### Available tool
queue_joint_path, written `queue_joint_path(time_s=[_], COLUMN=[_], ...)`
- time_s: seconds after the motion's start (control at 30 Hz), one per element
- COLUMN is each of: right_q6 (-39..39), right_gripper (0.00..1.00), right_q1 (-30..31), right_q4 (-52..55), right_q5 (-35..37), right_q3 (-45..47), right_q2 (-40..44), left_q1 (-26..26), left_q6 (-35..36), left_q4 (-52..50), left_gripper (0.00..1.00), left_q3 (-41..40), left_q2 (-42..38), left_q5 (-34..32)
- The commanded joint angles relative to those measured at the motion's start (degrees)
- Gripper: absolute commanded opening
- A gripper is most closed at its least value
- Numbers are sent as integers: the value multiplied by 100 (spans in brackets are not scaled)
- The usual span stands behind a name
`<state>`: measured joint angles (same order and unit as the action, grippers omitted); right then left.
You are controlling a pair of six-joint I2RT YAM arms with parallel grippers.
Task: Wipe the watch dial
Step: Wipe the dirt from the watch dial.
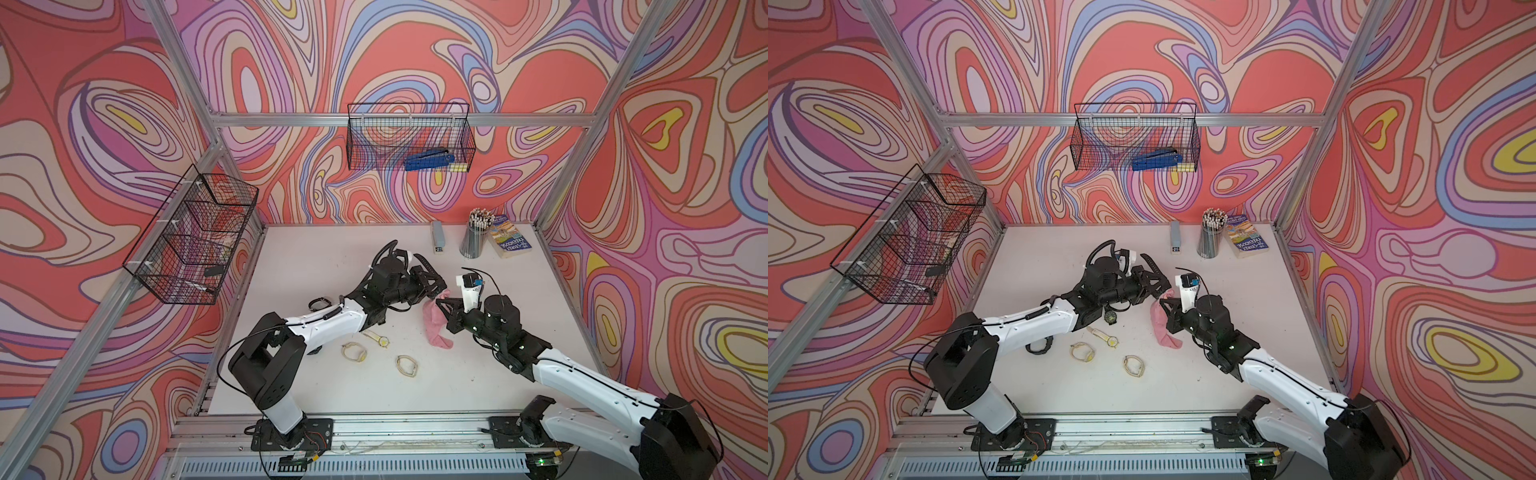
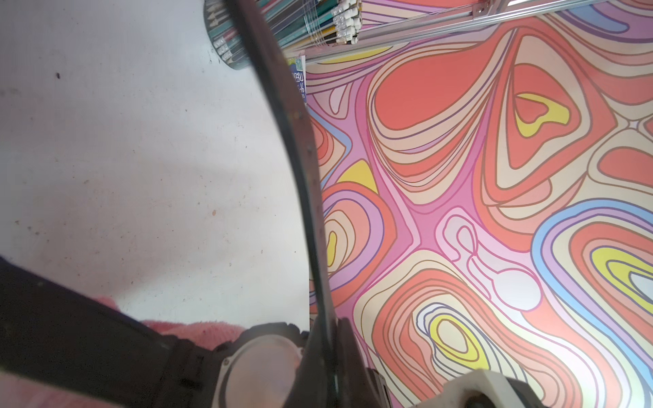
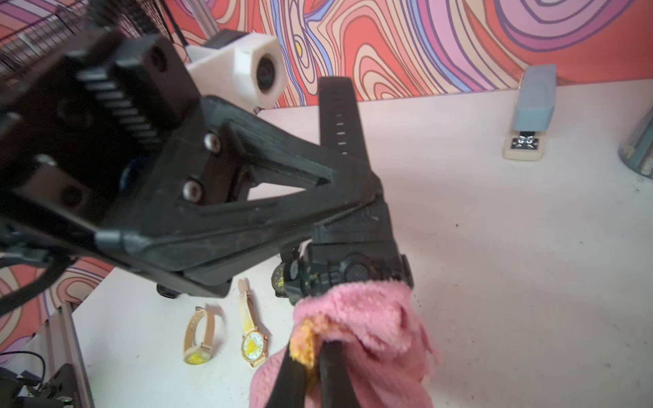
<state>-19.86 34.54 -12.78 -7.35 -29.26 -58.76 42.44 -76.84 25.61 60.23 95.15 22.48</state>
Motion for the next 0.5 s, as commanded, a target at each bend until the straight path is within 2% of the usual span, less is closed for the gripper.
queue_joint_path(time_s=[0.0, 0.33, 0.47], right_q6=[-81, 173, 183], right_gripper=[0, 0, 0], right_q1=[81, 85, 79], right_q4=[-1109, -1048, -923], right_q5=[-512, 1407, 1838], right_q3=[-179, 244, 390], right_q2=[156, 953, 1171], left_q1=[272, 377, 377], left_q6=[-193, -220, -210], left_q4=[106, 199, 197], left_gripper=[0, 0, 0], left_q3=[-83, -170, -143], left_q2=[204, 186, 170], left_q5=[431, 463, 500])
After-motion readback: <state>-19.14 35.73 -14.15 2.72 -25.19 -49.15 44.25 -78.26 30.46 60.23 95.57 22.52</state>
